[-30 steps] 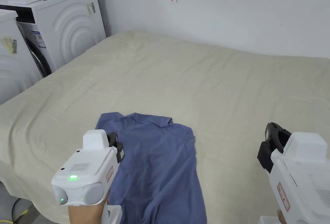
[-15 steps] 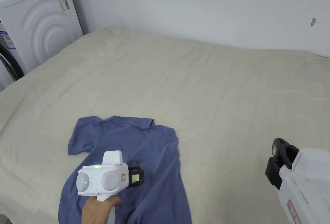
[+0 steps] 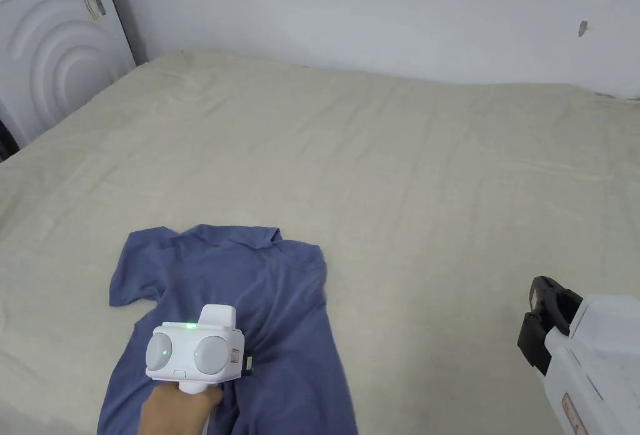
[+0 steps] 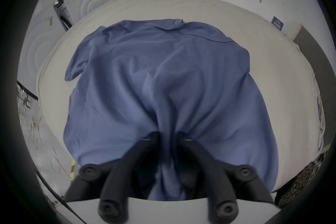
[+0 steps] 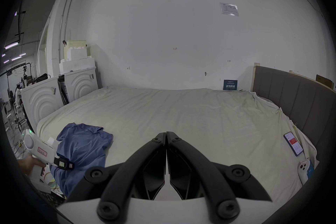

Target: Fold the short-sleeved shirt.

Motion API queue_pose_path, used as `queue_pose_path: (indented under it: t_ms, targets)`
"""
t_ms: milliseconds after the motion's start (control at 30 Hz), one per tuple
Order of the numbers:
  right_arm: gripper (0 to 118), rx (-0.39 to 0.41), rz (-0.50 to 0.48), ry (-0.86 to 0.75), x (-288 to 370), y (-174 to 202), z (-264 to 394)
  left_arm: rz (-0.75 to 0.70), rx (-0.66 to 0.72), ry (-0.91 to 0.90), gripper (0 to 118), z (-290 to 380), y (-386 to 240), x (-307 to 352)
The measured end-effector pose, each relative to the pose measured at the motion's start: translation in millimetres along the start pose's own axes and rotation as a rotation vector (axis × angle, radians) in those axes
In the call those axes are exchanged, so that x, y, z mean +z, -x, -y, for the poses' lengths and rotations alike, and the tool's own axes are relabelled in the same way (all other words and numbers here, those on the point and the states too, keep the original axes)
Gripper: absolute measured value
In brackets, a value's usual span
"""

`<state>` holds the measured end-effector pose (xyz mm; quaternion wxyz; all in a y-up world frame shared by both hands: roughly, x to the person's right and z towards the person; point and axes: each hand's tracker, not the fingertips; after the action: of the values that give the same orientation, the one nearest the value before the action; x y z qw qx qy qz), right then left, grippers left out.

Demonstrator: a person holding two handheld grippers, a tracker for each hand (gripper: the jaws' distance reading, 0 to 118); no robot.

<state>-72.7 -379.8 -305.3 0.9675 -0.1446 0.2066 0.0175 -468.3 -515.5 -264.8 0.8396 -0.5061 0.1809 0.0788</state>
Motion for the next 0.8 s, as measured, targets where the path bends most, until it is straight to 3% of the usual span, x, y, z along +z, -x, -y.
queue_pose_path:
  t_ms: [100,400,567,800]
  targets:
    - [0,-0.008,0.001,-0.008,3.1,-2.9,-1.9,0.041,0.014,-0.012,4,4.4,7.1,7.6]
    - [0,-0.026,0.013,-0.035,14.7,-14.0,-7.9,0.261,0.253,-0.161,1,1.2,40.4,77.9]
    - [0,-0.044,0.035,-0.049,26.4,-32.2,-6.3,0.331,0.239,-0.268,1,-22.2,21.7,121.2]
    - [0,-0.056,0.097,-0.081,46.3,-56.3,-8.6,0.415,0.099,-0.410,1,-94.6,-40.5,174.5]
